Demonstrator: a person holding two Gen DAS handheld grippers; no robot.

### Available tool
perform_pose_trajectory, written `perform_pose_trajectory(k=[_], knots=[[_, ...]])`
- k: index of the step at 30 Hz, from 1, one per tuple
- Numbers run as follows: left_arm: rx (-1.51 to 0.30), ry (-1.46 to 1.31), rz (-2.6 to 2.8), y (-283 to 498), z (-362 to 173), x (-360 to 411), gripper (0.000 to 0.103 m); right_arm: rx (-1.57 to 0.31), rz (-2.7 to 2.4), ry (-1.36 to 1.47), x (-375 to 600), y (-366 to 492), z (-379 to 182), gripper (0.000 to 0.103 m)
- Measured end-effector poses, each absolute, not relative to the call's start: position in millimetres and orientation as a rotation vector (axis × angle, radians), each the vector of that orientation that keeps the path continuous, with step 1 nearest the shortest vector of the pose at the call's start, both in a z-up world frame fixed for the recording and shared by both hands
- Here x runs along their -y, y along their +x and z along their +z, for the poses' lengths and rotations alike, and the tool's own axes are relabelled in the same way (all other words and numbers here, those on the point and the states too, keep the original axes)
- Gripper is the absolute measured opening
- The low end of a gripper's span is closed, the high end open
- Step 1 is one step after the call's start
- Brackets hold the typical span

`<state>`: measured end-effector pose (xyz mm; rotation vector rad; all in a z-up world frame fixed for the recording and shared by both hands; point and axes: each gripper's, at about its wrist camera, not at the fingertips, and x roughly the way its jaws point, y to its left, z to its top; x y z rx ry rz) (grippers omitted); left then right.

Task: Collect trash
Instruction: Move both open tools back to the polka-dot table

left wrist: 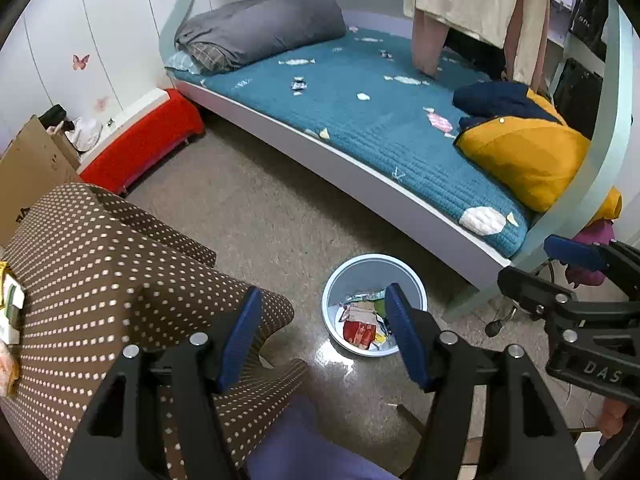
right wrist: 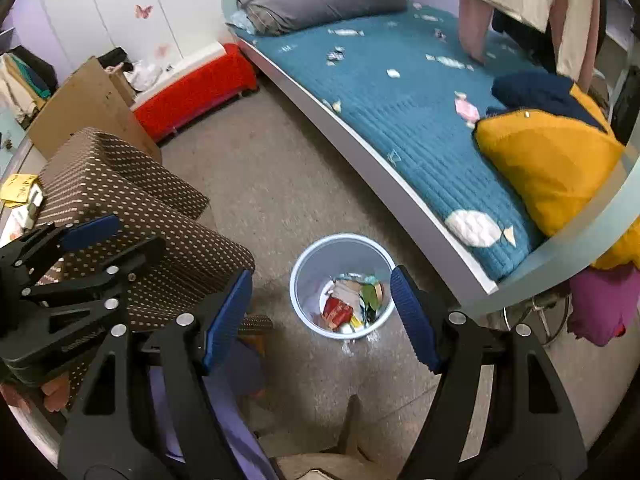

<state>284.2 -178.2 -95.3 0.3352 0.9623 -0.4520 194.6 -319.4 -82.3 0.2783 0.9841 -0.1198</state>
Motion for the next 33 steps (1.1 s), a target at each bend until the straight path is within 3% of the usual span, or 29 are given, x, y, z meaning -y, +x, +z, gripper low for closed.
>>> perform_pose_trajectory(k=[21, 33], knots=[[-0.837, 0.245, -0.341, 247, -38, 82, 0.064, -0.866, 0.005, 0.176, 230, 183, -22, 0.071], [-0.814, 0.143, -0.178, 244, -27, -21, 0.075, -0.873, 0.165, 0.11, 147, 208, -11, 0.076]])
